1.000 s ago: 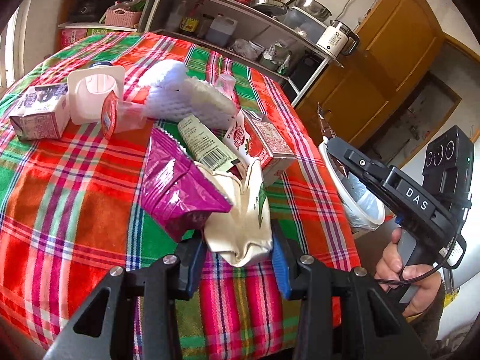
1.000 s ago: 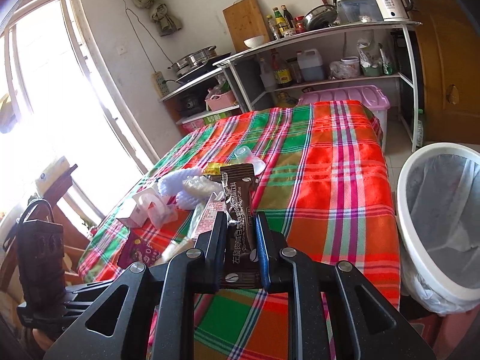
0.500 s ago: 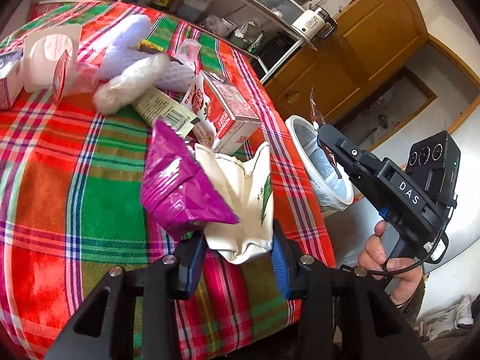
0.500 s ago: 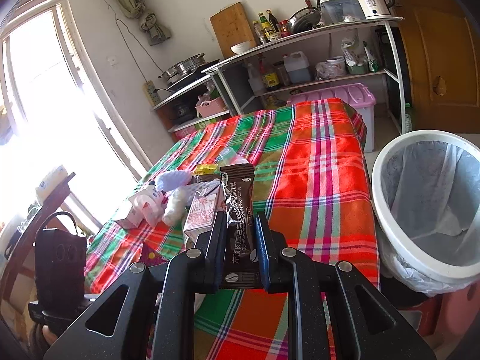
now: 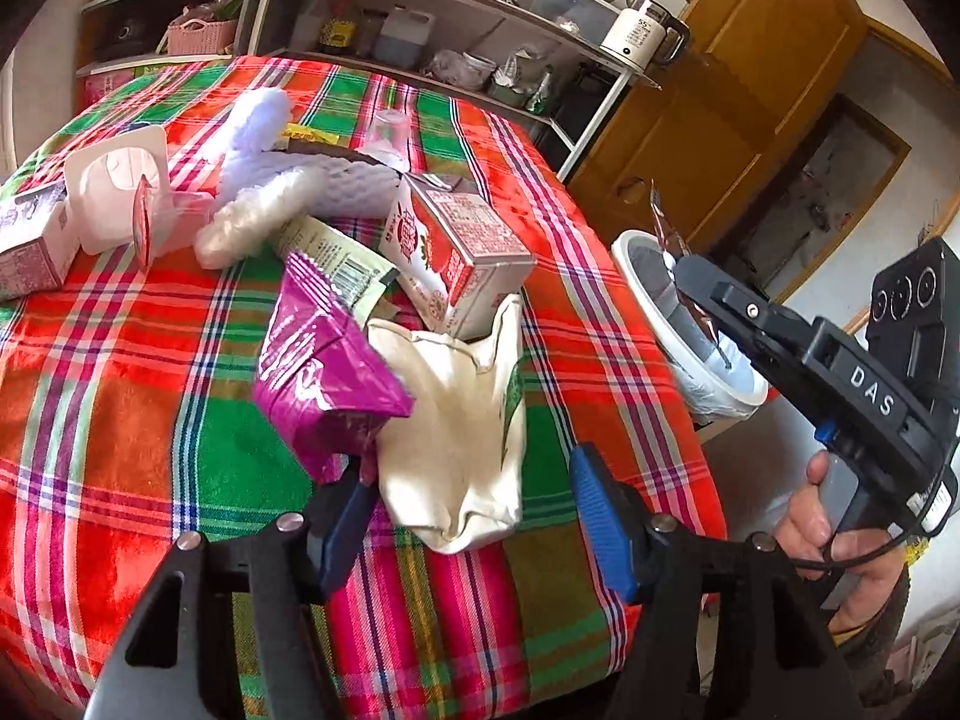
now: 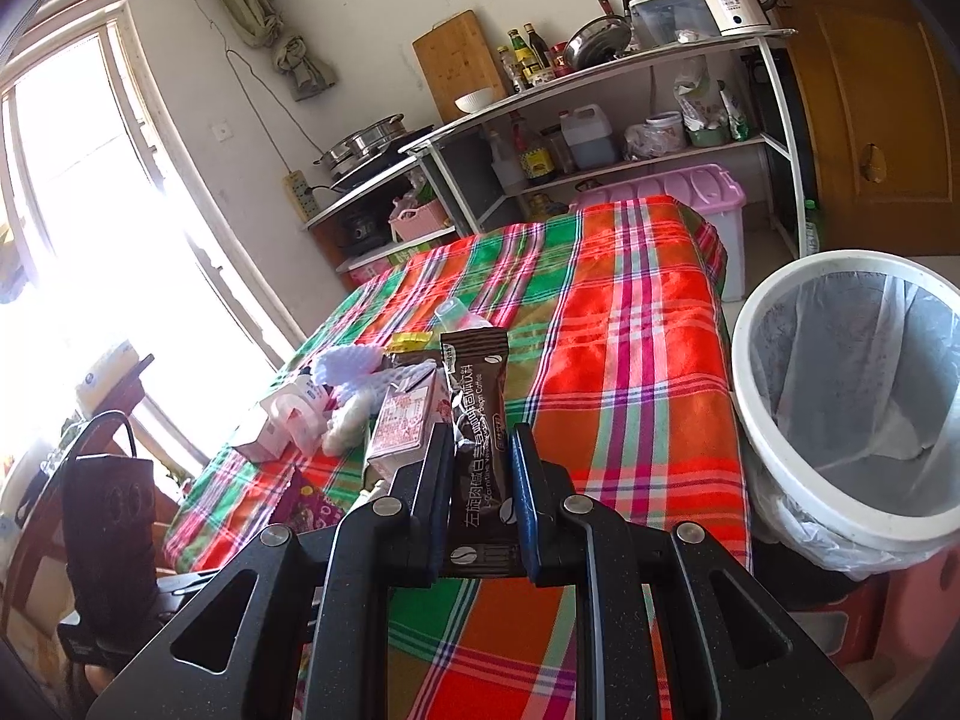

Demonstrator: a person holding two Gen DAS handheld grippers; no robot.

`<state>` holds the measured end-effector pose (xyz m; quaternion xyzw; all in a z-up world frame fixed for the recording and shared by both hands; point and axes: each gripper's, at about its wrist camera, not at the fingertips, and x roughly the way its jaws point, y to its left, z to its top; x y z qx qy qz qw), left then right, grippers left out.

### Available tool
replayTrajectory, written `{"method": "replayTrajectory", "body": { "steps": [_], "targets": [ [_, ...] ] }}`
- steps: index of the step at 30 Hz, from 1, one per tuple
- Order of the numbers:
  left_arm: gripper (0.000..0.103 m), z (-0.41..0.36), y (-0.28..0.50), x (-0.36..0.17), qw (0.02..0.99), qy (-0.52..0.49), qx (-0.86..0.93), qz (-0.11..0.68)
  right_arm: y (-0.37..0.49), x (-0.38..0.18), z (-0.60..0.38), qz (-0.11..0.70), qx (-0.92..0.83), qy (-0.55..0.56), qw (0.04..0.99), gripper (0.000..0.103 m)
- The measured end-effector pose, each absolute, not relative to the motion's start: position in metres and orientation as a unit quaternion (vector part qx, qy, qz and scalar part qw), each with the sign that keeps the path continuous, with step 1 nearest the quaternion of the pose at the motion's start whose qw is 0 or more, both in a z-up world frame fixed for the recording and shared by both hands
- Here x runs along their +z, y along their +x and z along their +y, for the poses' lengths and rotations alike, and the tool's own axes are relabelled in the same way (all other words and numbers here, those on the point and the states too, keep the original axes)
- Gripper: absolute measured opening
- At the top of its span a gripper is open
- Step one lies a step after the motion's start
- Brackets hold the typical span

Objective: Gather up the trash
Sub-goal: 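Grasp the beige paper bag with the left gripper and lift it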

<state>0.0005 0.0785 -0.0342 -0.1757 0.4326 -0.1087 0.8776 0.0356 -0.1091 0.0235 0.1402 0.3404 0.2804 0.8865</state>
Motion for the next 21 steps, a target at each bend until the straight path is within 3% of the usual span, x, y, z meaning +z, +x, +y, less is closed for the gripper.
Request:
{"method": "replayTrajectory", "body": {
  "steps": [4, 14, 18, 21],
  "targets": [
    [0.066, 0.058, 0.002, -0.025, 0.902, -0.106, -0.095, 0.407, 0.035, 0.023, -0.111, 0.341, 0.280, 0.144, 0.886, 0.020],
    [0.066, 0.048, 0.010, -0.028, 0.901, -0.098, -0.085, 0.414, 0.037, 0.023, -0.120, 0.342, 0.271, 0.155, 0.886, 0.020],
    [0.049, 0.034, 0.011, -0.035, 0.891, -0.089, -0.095, 0.434, 0.036, 0.023, -0.126, 0.339, 0.268, 0.163, 0.887, 0.020],
    [0.046, 0.031, 0.013, -0.033, 0.892, -0.086, -0.093, 0.435, 0.034, 0.024, -0.130, 0.338, 0.266, 0.164, 0.888, 0.020]
  ]
}}
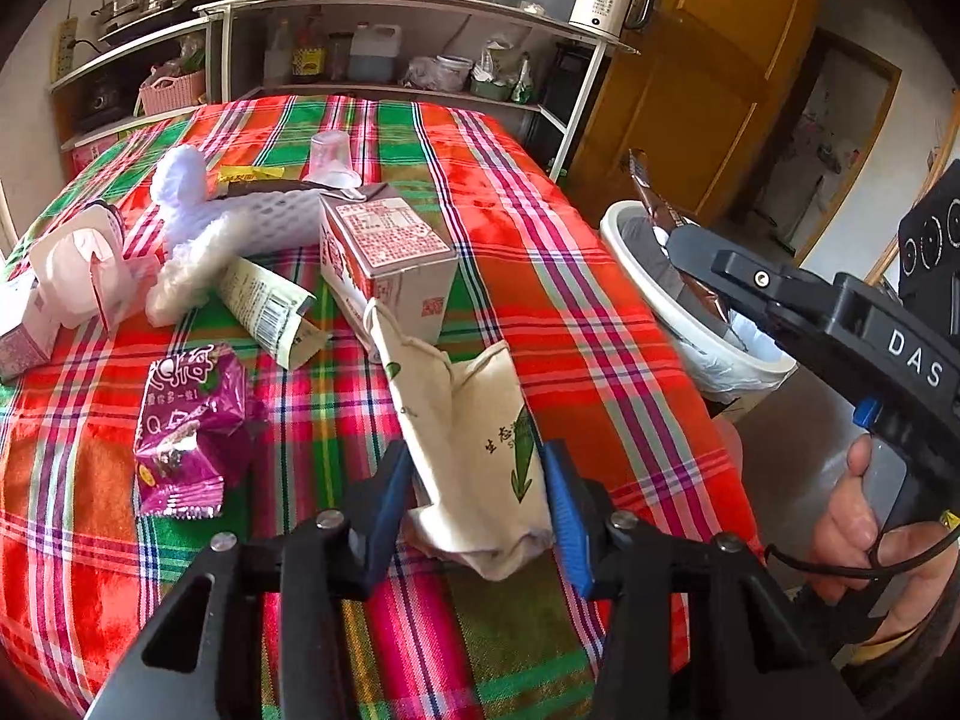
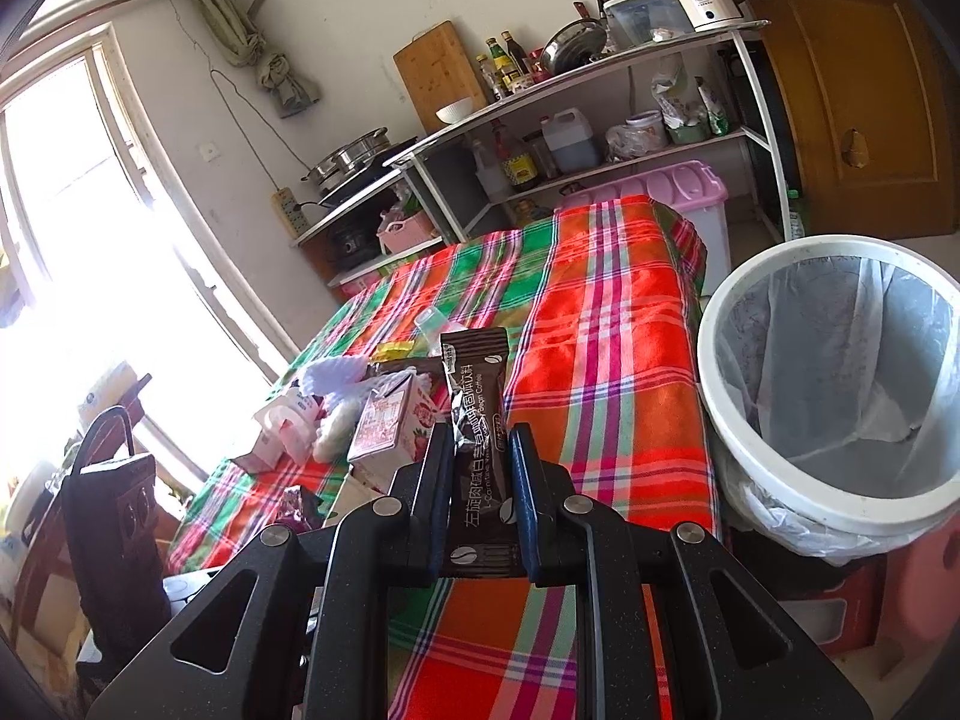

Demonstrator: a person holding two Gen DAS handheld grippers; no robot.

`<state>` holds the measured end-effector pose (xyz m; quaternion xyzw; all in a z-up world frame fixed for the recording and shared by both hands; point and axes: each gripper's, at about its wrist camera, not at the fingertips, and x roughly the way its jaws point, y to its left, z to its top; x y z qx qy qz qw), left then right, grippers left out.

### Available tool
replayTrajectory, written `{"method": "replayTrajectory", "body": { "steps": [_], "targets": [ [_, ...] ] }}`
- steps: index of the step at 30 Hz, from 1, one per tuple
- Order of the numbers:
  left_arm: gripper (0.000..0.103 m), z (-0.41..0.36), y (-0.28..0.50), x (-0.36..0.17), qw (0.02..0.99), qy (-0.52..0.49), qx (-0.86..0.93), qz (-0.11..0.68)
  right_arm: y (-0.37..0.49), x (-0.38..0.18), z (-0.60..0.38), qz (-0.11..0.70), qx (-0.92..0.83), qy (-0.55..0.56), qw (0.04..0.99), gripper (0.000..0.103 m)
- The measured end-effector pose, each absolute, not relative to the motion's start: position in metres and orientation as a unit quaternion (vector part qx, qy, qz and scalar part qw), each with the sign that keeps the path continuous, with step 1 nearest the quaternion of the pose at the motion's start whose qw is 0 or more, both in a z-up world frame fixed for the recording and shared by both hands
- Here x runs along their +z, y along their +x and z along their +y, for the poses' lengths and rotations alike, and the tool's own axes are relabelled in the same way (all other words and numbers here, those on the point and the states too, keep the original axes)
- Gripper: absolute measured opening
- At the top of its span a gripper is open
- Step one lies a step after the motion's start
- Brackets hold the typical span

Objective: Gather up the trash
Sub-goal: 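Grasp the beige paper bag with the left gripper and lift it, then carry the wrapper in the right gripper and the bag in the left gripper into the bin, releasing both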

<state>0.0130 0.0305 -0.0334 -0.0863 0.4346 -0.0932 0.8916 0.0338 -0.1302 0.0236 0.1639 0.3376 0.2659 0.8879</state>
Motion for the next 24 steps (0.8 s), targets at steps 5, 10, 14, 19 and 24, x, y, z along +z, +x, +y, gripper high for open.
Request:
{"method": "replayTrajectory", "body": {
  "steps": [5, 10, 14, 19, 24],
  "targets": [
    [0.043, 0.021, 0.012, -0.027, 0.895, -0.074, -0.098, 0.428, 0.034, 0.024, -0.139, 0.335, 0.260, 0.171, 0.889, 0.020],
    [0.043, 0.004, 0.007, -0.006, 0.903, -0.059, -0.126, 0.406, 0.031, 0.029, -0.155, 0.325, 0.247, 0.176, 0.896, 0.020],
    [0.043, -0.015, 0.014, 0.009, 0.905, -0.055, -0.157, 0.391, 0.030, 0.035, -0.178, 0.315, 0.223, 0.179, 0.905, 0.020],
    [0.043, -0.044, 0.038, 0.027, 0.905, -0.055, -0.195, 0.373, 0.033, 0.046, -0.215, 0.305, 0.176, 0.180, 0.919, 0.020],
    [0.043, -0.080, 0.069, 0.037, 0.896, -0.054, -0.237, 0.371, 0.039, 0.051, -0.248, 0.299, 0.128, 0.168, 0.931, 0.020]
  ]
}}
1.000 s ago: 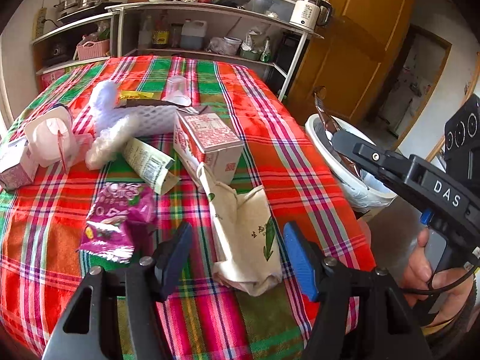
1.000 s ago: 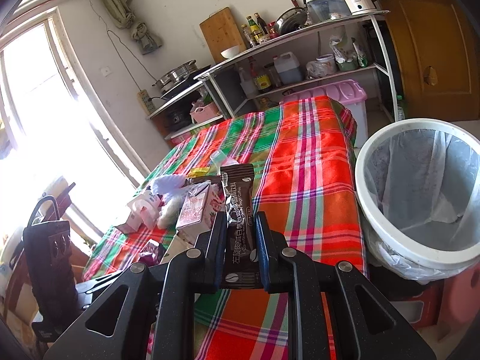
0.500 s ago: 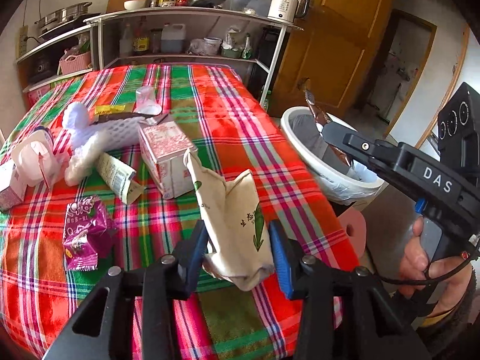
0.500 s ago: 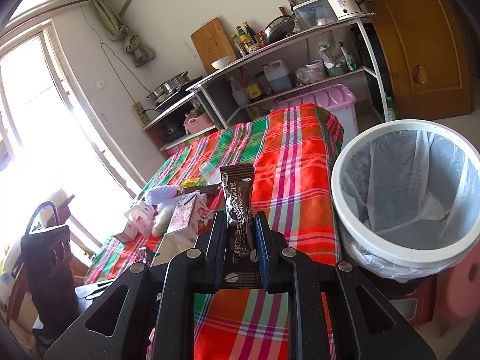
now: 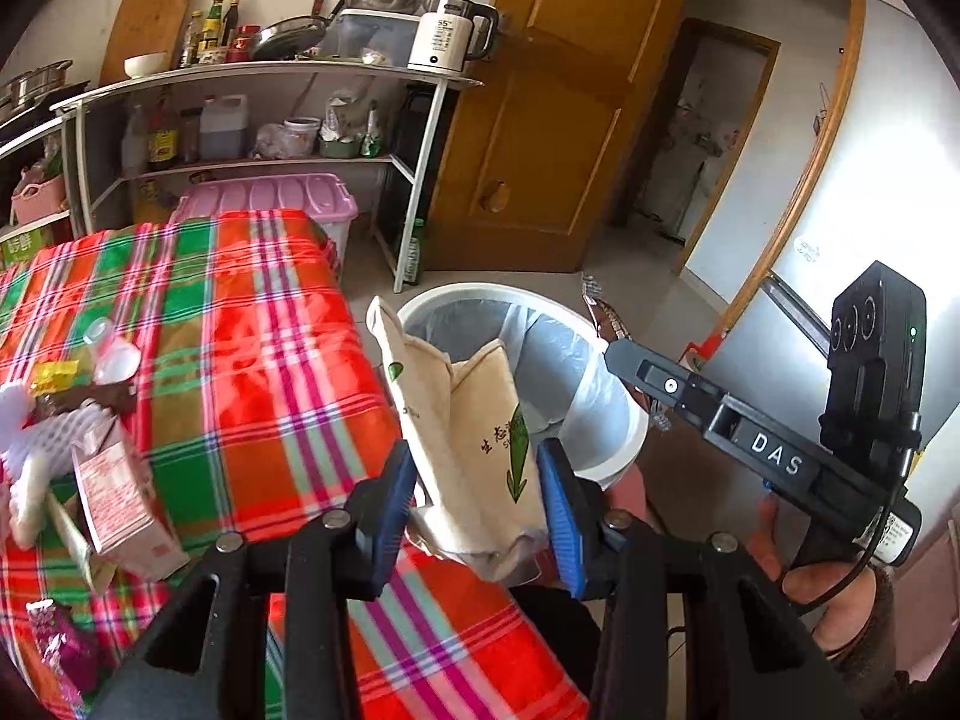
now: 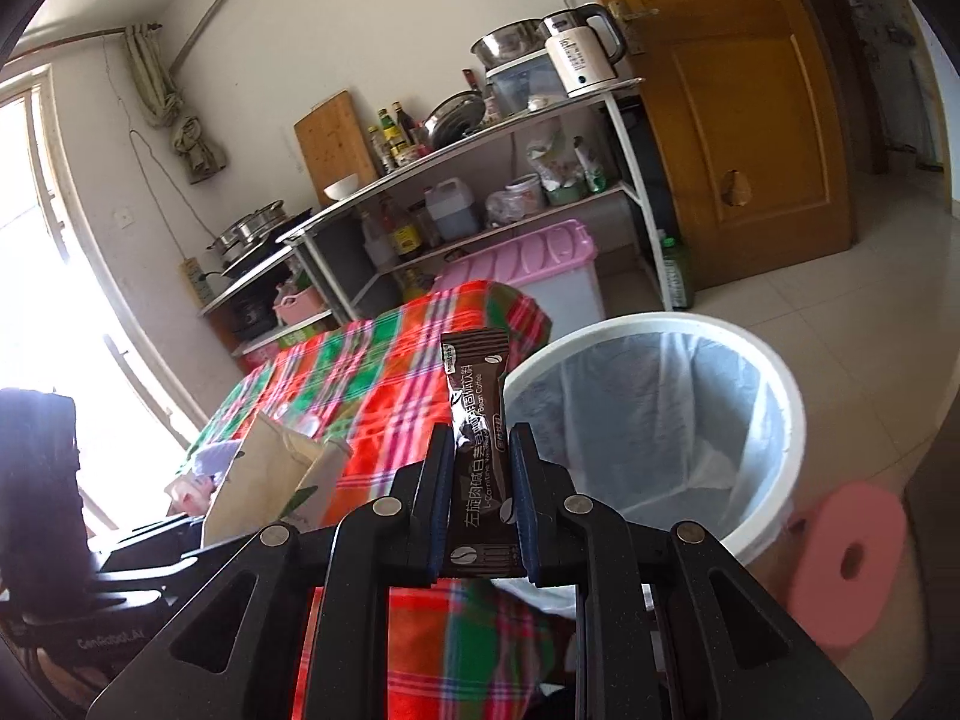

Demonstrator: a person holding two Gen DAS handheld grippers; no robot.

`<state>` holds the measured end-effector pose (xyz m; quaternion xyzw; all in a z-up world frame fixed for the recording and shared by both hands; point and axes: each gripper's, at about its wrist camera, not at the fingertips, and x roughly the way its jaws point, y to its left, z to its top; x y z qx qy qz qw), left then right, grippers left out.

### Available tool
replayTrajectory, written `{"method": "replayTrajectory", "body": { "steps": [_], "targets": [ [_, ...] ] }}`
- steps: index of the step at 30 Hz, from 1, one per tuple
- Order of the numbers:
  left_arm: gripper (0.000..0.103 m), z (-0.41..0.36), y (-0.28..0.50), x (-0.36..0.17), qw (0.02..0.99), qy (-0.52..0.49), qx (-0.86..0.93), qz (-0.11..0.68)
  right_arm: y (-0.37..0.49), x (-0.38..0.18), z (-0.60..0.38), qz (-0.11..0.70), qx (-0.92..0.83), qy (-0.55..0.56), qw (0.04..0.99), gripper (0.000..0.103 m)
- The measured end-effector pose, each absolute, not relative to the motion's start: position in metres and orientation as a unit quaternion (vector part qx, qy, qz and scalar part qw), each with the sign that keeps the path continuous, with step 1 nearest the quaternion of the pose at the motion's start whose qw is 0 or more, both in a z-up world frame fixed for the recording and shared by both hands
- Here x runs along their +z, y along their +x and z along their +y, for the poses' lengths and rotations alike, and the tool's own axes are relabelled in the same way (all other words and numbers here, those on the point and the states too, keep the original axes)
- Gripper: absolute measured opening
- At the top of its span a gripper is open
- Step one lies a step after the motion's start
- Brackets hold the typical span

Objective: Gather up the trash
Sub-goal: 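Carry the wrapper in the right gripper and the bag in the left gripper into the bin, releasing both, then move both grippers back over the trash on the table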

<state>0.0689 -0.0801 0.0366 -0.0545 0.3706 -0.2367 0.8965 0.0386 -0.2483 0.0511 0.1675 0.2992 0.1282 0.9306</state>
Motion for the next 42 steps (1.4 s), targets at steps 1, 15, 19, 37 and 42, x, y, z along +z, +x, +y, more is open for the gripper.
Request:
{"method": "replayTrajectory", "body": {
  "steps": [1, 15, 19, 37, 42],
  "targets": [
    [0.043, -0.089, 0.074, 0.038, 0.898, -0.042, -0.237, 0.367, 0.041, 0.051, -0.255, 0.301, 0.119, 0.168, 0.931, 0.020],
    [0.044, -0.152, 0.145, 0.013, 0.867, -0.039, -0.269, 0.419, 0.094, 0.016, -0.303, 0.367, 0.034, 0.127, 0.921, 0.020],
    [0.049, -0.156, 0.150, 0.006, 0.866, -0.036, -0.258, 0.426, 0.104, 0.004, -0.309, 0.388, 0.033, 0.121, 0.913, 0.023],
    [0.064, -0.085, 0.107, 0.026, 0.896, -0.061, -0.213, 0.385, 0.067, 0.022, -0.288, 0.355, 0.040, 0.133, 0.925, 0.050],
    [0.066, -0.052, 0.079, 0.035, 0.912, -0.065, -0.183, 0.362, 0.051, 0.038, -0.258, 0.337, 0.072, 0.127, 0.930, 0.050]
  ]
}}
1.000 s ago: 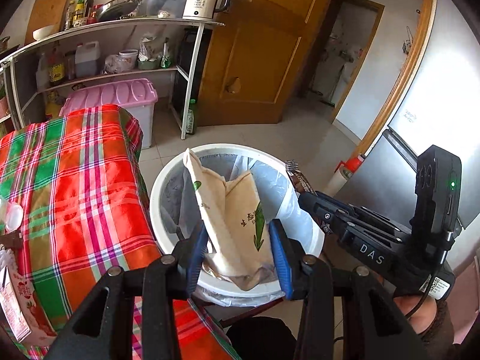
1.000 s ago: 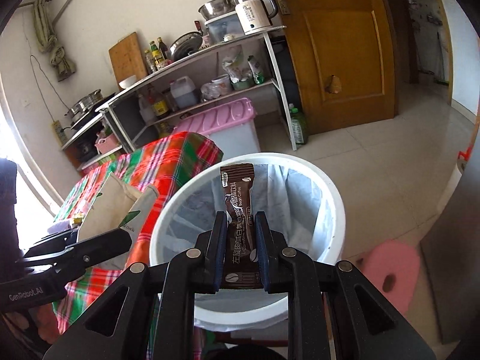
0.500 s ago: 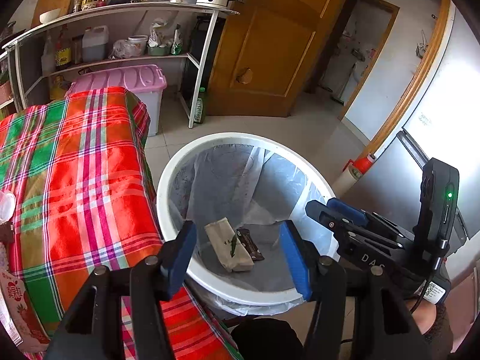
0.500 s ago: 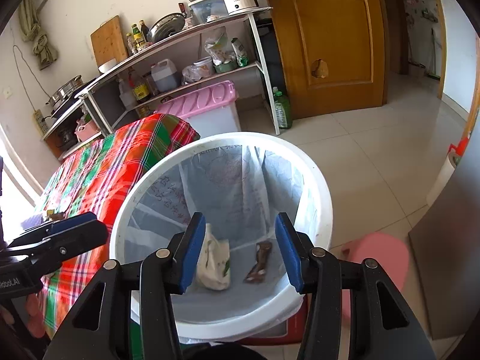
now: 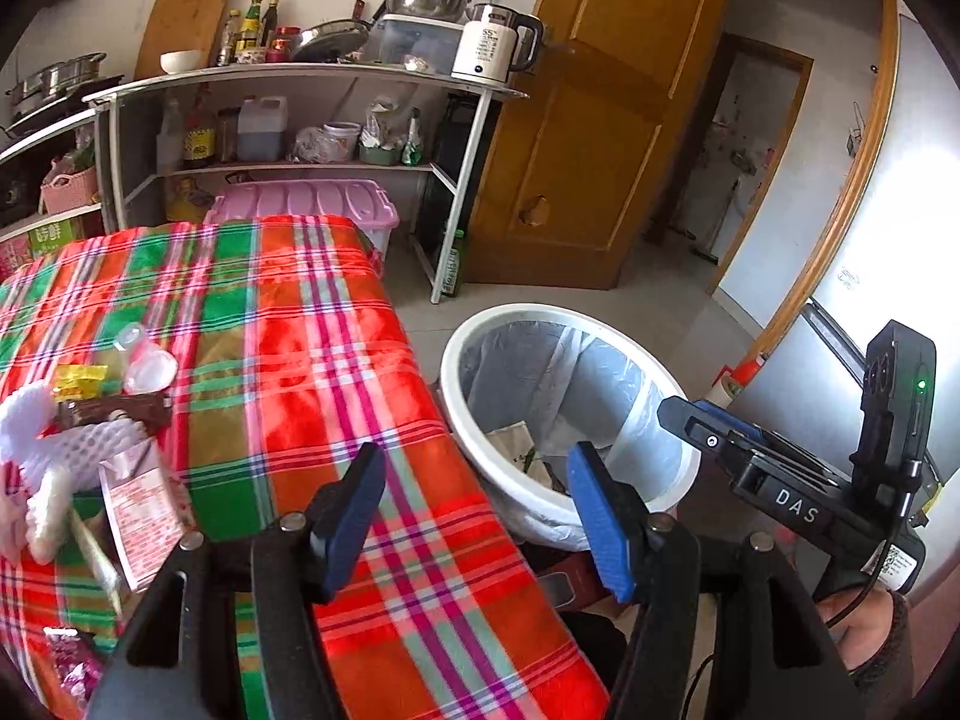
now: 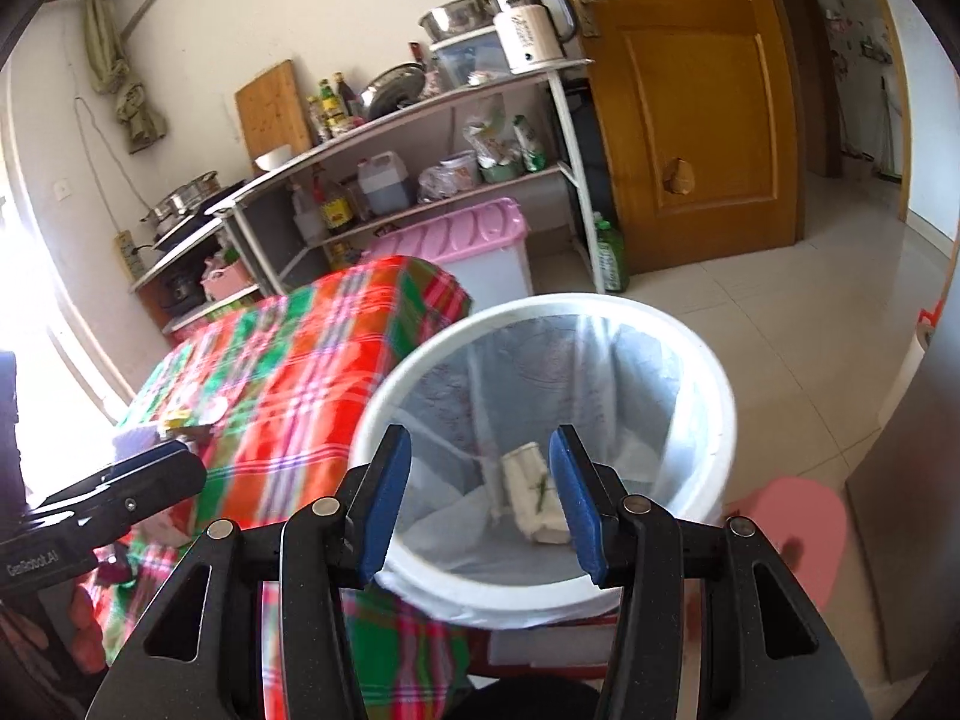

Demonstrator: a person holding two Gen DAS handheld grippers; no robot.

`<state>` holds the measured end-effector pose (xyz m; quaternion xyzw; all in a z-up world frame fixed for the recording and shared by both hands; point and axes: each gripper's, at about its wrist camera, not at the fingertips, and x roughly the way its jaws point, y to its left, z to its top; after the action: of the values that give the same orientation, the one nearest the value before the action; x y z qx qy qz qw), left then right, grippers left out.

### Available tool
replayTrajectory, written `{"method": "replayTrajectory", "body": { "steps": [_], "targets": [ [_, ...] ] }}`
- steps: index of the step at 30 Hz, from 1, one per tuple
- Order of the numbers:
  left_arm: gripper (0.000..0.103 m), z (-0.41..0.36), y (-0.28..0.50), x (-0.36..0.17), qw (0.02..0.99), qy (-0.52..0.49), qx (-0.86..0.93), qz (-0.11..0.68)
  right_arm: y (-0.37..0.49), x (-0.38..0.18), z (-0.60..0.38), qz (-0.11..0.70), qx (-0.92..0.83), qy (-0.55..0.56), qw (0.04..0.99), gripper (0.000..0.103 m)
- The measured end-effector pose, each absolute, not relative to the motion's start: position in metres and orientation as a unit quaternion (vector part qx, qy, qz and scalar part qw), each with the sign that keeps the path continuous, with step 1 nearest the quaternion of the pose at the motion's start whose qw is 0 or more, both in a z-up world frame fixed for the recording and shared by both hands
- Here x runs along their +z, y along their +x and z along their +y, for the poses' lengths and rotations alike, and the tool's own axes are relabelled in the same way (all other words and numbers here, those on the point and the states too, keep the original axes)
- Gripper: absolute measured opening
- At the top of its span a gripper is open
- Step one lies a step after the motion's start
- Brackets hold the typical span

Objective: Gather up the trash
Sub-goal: 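Move both grippers back over the trash on the table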

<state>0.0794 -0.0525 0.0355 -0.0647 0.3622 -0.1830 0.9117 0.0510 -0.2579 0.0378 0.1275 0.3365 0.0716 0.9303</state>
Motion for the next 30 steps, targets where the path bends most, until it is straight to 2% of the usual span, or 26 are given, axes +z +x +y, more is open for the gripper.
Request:
{"method": "replayTrajectory", "body": {
  "steps": [12, 23, 28, 30],
  "targets": [
    [0.069, 0.046, 0.022, 0.040, 0.939, -0.090, -0.077, 0.324, 0.034, 0.047, -0.168, 0.330, 0.172, 0.109, 0.922, 0.050],
    [0.074, 0.114, -0.001, 0.017, 0.934, -0.121, -0.012, 0.337, 0.043, 0.036, -0.087, 0.345, 0.247, 0.067, 0.903, 0.050],
    [0.076, 0.127, -0.005, 0.001, 0.926, -0.130, -0.013, 0.354, 0.054, 0.029, -0.064, 0.356, 0.272, 0.070, 0.891, 0.060],
    [0.077, 0.129, -0.005, -0.005, 0.924, -0.127, -0.018, 0.361, 0.057, 0.027, -0.056, 0.355, 0.278, 0.071, 0.890, 0.061]
  ]
}}
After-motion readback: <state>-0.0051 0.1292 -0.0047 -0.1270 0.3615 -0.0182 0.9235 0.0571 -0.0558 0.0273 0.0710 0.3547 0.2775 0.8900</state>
